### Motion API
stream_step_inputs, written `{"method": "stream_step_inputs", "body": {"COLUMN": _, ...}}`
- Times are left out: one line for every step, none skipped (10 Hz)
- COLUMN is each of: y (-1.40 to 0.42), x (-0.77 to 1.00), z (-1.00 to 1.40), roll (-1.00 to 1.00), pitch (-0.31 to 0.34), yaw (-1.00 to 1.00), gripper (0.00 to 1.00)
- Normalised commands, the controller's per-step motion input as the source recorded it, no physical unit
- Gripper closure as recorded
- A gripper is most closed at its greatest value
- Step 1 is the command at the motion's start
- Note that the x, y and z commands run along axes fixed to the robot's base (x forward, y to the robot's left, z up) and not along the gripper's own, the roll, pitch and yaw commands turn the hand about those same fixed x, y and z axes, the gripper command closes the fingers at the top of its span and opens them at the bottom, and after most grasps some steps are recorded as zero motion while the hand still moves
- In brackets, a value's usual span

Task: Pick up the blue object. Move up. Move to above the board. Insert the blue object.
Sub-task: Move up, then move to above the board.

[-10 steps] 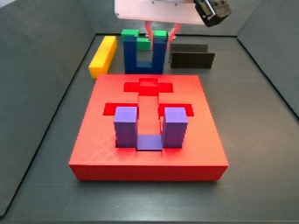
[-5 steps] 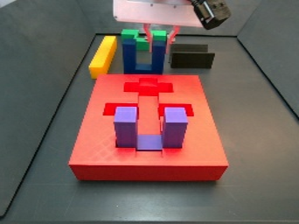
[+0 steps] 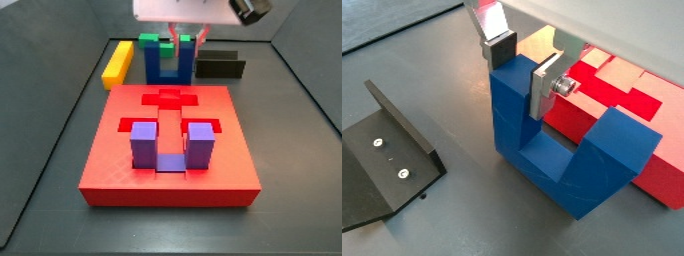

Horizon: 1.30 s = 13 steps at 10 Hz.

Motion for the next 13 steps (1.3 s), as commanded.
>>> {"method": "stream_step_inputs", "body": {"y": 0.02, "x": -0.03, "z": 0.83, "roll": 0.01, "pitch": 0.012, "yaw": -0.04, "gripper": 1.0}}
{"method": "stream_step_inputs", "body": {"y": 0.01, "x": -0.06, "z": 0.61, "roll": 0.01, "pitch": 0.036, "yaw": -0.04, "gripper": 1.0}}
{"method": "stream_step_inputs", "body": {"y": 0.01, "x": -0.01, "z": 0.2, "roll": -0.03, "pitch": 0.022, "yaw": -0.02, "gripper": 1.0}}
{"method": "stream_step_inputs", "body": {"y": 0.0, "x": 0.0, "z": 1.4, "roll": 0.0, "pitch": 0.0, "yaw": 0.0, "gripper": 1.0}}
{"method": "stream_step_inputs", "body": {"y": 0.0, "x": -0.02, "z": 1.4, "roll": 0.0, "pitch": 0.017, "yaw": 0.01, "gripper": 1.0}}
{"method": "stream_step_inputs", "body": {"y": 0.0, "x": -0.04, "z": 1.4, "roll": -0.02, "pitch": 0.014, "yaw": 0.0, "gripper": 1.0}}
{"method": "stream_step_inputs", "body": {"y": 0.01, "x": 0.03, "z": 1.4, "roll": -0.04, "pitch": 0.026, "yaw": 0.0, "gripper": 1.0}}
{"method": "stream_step_inputs", "body": {"y": 0.0, "x": 0.04, "z": 0.67, "roll": -0.04, "pitch": 0.09, "yaw": 0.0, "gripper": 1.0}}
{"method": "stream_step_inputs", "body": {"y": 0.0, "x": 0.04, "z": 0.31, "roll": -0.04, "pitch": 0.081, "yaw": -0.01, "gripper": 1.0}}
{"method": "stream_step_inputs", "body": {"y": -1.4, "x": -0.36, "z": 0.39, "roll": 0.06, "pitch": 0.232, "yaw": -0.07, "gripper": 1.0}}
{"method": "stream_step_inputs", "body": {"y": -1.4, "x": -0.37, "z": 0.38, "roll": 0.1, "pitch": 0.218, "yaw": -0.06, "gripper": 1.0}}
{"method": "stream_step_inputs", "body": {"y": -1.4, "x": -0.36, "z": 0.39, "roll": 0.11, "pitch": 0.131, "yaw": -0.03, "gripper": 1.0}}
{"method": "stream_step_inputs", "body": {"y": -1.4, "x": -0.33, "z": 0.38, "roll": 0.05, "pitch": 0.12, "yaw": -0.02, "gripper": 1.0}}
